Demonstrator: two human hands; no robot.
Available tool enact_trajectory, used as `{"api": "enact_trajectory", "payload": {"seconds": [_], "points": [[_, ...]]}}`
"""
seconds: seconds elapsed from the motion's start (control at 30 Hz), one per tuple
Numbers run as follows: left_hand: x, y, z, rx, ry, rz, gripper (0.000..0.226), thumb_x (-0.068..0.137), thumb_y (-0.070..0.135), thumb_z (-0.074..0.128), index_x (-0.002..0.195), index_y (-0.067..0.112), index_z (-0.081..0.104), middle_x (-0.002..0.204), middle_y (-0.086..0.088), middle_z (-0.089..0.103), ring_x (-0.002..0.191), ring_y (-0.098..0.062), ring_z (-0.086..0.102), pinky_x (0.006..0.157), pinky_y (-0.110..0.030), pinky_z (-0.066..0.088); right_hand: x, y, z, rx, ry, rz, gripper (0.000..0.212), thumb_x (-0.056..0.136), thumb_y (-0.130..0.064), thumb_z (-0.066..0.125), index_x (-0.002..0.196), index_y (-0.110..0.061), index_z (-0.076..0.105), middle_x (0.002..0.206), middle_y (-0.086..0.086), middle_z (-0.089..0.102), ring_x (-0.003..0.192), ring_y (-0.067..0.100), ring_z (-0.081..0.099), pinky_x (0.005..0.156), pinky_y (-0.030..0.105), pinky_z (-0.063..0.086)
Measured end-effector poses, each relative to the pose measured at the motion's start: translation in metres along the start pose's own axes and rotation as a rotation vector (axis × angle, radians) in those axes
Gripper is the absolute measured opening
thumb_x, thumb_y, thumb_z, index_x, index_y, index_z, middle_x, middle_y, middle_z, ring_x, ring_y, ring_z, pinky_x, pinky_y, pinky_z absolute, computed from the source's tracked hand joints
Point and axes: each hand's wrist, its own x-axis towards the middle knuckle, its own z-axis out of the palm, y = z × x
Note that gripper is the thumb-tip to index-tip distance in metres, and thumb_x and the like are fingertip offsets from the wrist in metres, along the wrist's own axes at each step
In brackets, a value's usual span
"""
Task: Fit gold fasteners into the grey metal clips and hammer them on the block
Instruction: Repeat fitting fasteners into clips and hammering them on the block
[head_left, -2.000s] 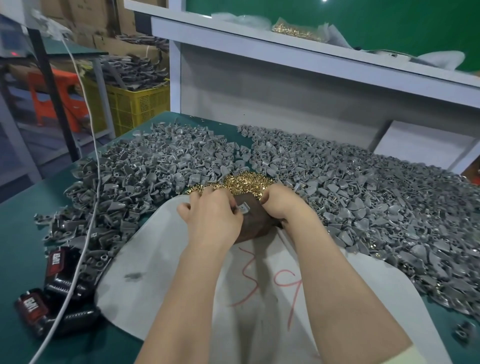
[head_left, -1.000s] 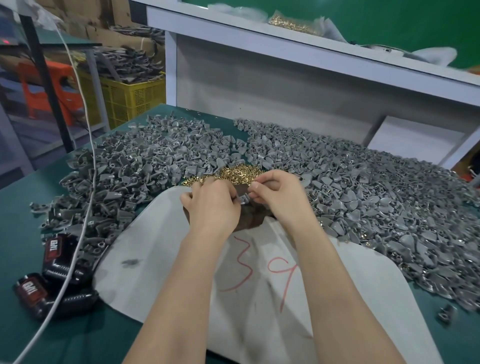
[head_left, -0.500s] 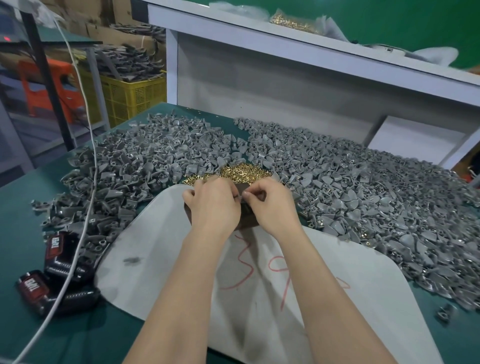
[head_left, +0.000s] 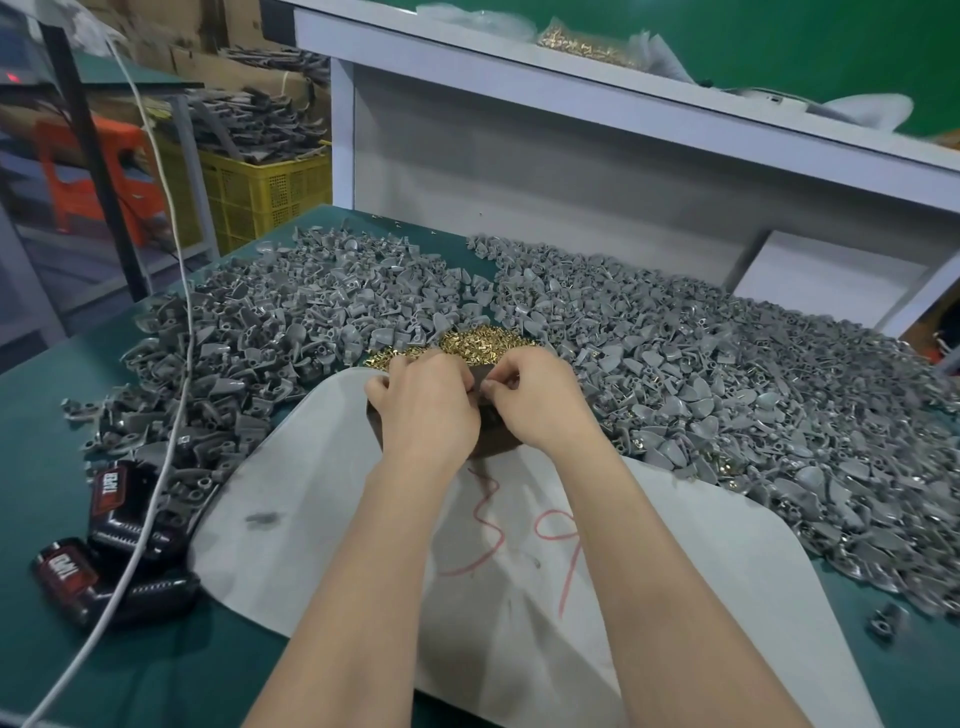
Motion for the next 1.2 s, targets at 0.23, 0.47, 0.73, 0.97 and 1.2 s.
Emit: {"api": "enact_trajectory", "payload": {"seconds": [0.23,0.47,0.73,0.97,1.2], "points": [[-0.001,-0.001,0.000,-0.013,0.020,-0.004,0.010,0.090,0.025,0.056,0.088,0.028,0.066,0.105,0.003,0.063,0.112,-0.026,0.044,0.083,-0.035,0.023,-0.008,0.003,0.003,0.041,0.049,-0.039,0.009,0.091,-0.020,0.059,0.089,-0.016,0.067,0.107,0.003,0.060,0.099,0.021,0.055,0.086,0.029,0.040],[0.000,-0.002,0.002,-0.037,0.016,-0.013,0.012,0.090,0.022,0.060,0.083,0.030,0.065,0.100,0.004,0.065,0.110,-0.025,0.043,0.080,-0.035,0.022,-0.025,0.054,-0.024,-0.234,-0.152,0.346,0.022,0.091,-0.037,0.058,0.086,-0.016,0.060,0.079,0.001,0.062,0.065,0.013,0.058,0.056,0.025,0.046],[-0.001,-0.002,0.002,-0.037,0.013,-0.008,0.009,0.091,0.026,0.059,0.089,0.030,0.067,0.105,0.004,0.064,0.111,-0.025,0.043,0.083,-0.036,0.025,-0.026,0.058,-0.036,0.121,0.072,0.303,0.012,0.091,-0.024,0.057,0.093,-0.015,0.050,0.084,0.006,0.062,0.070,0.024,0.066,0.069,0.042,0.055],[-0.001,-0.001,0.002,-0.036,0.016,-0.007,0.011,0.090,0.024,0.059,0.090,0.030,0.069,0.104,0.004,0.065,0.110,-0.024,0.044,0.082,-0.035,0.025,-0.036,0.027,-0.036,0.026,0.294,0.001,0.026,0.097,-0.037,0.047,0.112,-0.022,0.062,0.090,0.003,0.067,0.081,0.022,0.060,0.070,0.031,0.045],[0.000,-0.001,0.003,-0.050,0.027,-0.016,0.011,0.089,0.025,0.060,0.087,0.028,0.071,0.101,0.004,0.065,0.111,-0.024,0.045,0.082,-0.034,0.023,-0.036,0.011,-0.036,0.021,0.427,-0.134,0.026,0.096,-0.031,0.052,0.116,-0.021,0.064,0.097,0.006,0.070,0.088,0.027,0.062,0.076,0.033,0.048]]}}
